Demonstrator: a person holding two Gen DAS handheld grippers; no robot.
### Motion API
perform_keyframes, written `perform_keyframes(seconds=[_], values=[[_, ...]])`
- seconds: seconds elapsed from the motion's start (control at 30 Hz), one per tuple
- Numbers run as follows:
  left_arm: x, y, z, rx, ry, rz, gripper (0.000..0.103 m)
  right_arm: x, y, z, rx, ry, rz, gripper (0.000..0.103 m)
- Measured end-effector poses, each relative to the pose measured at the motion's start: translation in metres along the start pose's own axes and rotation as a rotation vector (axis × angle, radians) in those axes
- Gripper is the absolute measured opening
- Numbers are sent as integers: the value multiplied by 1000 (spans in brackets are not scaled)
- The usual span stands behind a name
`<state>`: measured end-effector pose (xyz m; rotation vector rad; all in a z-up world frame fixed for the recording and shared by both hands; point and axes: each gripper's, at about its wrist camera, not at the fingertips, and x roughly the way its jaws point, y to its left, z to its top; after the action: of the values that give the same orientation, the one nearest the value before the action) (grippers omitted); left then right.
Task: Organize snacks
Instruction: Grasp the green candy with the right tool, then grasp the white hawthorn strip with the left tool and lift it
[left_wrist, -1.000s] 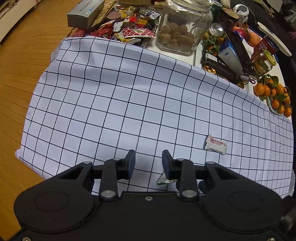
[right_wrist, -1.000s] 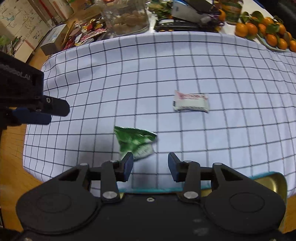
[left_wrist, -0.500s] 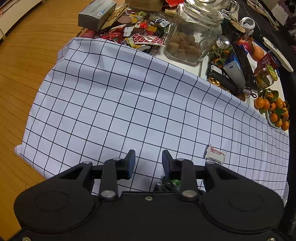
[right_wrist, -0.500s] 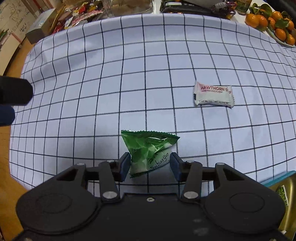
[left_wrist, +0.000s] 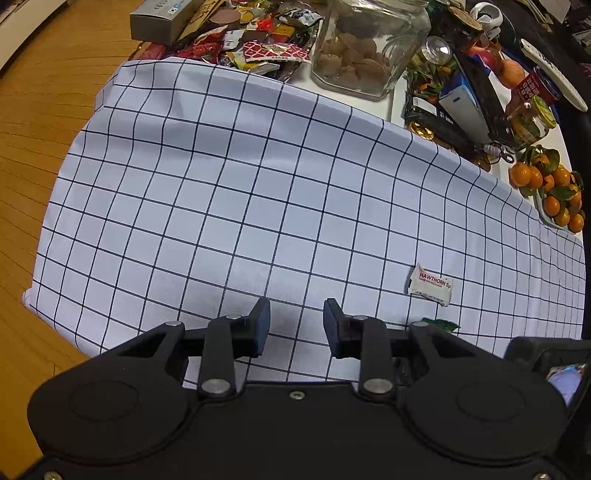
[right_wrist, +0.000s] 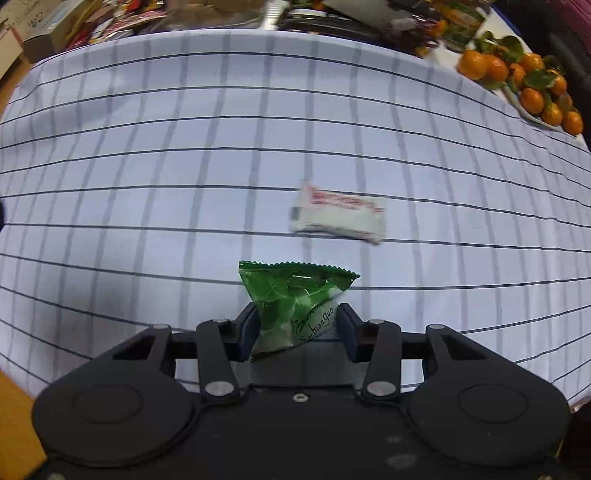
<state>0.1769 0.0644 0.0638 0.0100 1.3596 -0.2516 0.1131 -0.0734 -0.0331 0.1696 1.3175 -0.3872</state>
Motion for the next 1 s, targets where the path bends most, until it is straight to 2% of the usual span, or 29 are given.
perform_keyframes(seconds=[0.27, 0.5, 0.63, 0.8, 1.0], values=[[21, -34, -2, 72, 60, 3, 41, 10, -82, 13, 70, 50, -55, 45], [42, -65, -4, 127, 92, 9, 41, 18, -116, 23, 92, 110, -64, 45], [50, -80, -5, 159, 68, 27, 41, 23, -133, 29, 133, 136, -75, 45], [55, -93, -9, 209, 35, 26, 41, 34, -153, 44, 184, 185, -30, 45], [63, -104, -8, 217, 14, 20, 41, 44, -166, 57, 164, 205, -15, 45]])
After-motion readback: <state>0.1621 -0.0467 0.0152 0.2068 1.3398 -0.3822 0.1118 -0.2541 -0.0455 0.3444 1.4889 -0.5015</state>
